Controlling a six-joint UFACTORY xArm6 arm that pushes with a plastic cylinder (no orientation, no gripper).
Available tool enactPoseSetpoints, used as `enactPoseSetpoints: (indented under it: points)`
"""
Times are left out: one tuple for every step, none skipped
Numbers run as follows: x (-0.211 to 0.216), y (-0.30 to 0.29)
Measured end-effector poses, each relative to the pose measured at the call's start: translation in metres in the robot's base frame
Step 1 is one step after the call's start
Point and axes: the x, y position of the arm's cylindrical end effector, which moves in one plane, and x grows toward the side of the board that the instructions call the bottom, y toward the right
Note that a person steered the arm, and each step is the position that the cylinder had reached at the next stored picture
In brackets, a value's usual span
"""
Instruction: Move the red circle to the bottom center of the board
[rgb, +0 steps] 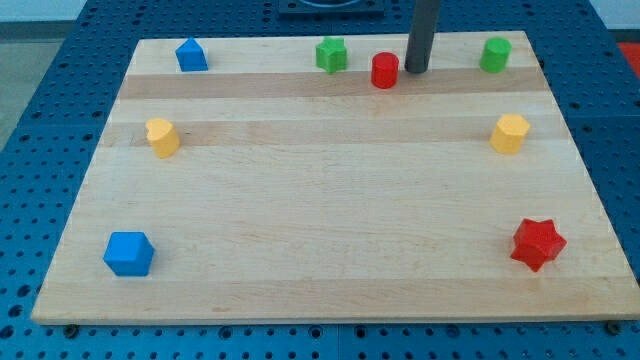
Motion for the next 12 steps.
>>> enactPoseSetpoints:
  points:
    - [-0.019, 0.0]
    - [-0.022, -0.013]
    - [-0.022, -0.02]
    - [-0.022, -0.02]
    - [-0.015, -0.023]
    - [-0.002, -0.023]
    - [0.005, -0.035]
    - [0.01, -0.053]
    - [0.027, -0.066]
    - [0.046, -0.071]
    - [0.065, -0.08]
    - [0.072, -0.099]
